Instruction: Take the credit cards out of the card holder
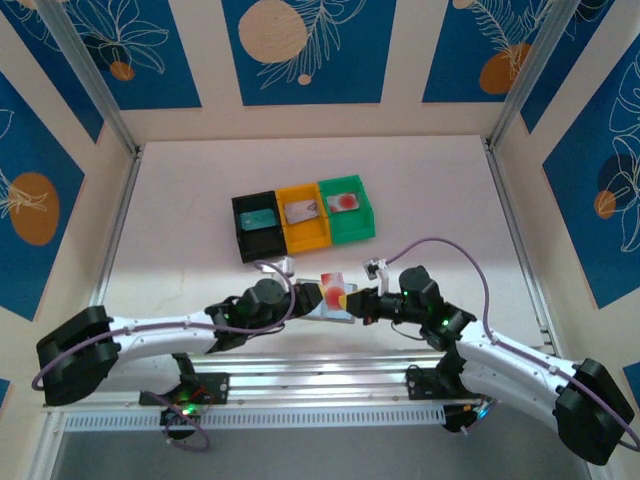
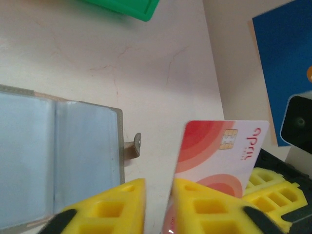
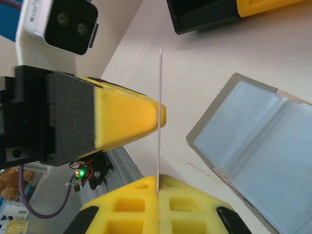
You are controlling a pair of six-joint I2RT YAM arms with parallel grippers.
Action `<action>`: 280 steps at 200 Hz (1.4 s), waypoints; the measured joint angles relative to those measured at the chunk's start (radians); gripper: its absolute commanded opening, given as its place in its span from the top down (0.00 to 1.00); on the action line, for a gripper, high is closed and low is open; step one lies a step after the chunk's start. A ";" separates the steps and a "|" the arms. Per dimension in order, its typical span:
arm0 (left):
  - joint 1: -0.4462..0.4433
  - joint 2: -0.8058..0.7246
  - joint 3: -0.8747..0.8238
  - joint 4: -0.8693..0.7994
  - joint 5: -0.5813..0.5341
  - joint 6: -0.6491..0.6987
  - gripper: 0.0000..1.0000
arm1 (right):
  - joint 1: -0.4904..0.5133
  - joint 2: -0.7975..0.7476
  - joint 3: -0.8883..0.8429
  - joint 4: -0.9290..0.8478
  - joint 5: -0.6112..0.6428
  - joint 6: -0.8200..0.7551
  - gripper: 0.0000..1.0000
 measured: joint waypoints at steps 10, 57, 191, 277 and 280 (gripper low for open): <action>0.000 -0.022 0.004 -0.038 -0.003 0.027 0.56 | 0.000 -0.009 0.000 0.000 0.000 0.000 1.00; 0.035 -0.145 0.066 -0.239 -0.026 0.132 0.13 | -0.001 -0.018 0.000 -0.013 0.000 -0.003 1.00; 0.228 -0.329 0.341 -0.866 0.053 0.616 0.00 | -0.024 -0.031 0.051 -0.151 -0.099 -0.074 1.00; 0.274 -0.193 0.533 -1.109 0.384 1.056 0.01 | -0.027 0.010 0.124 -0.206 -0.351 -0.155 1.00; 0.275 -0.188 0.533 -1.109 0.397 1.062 0.01 | -0.027 0.013 0.126 -0.206 -0.360 -0.157 1.00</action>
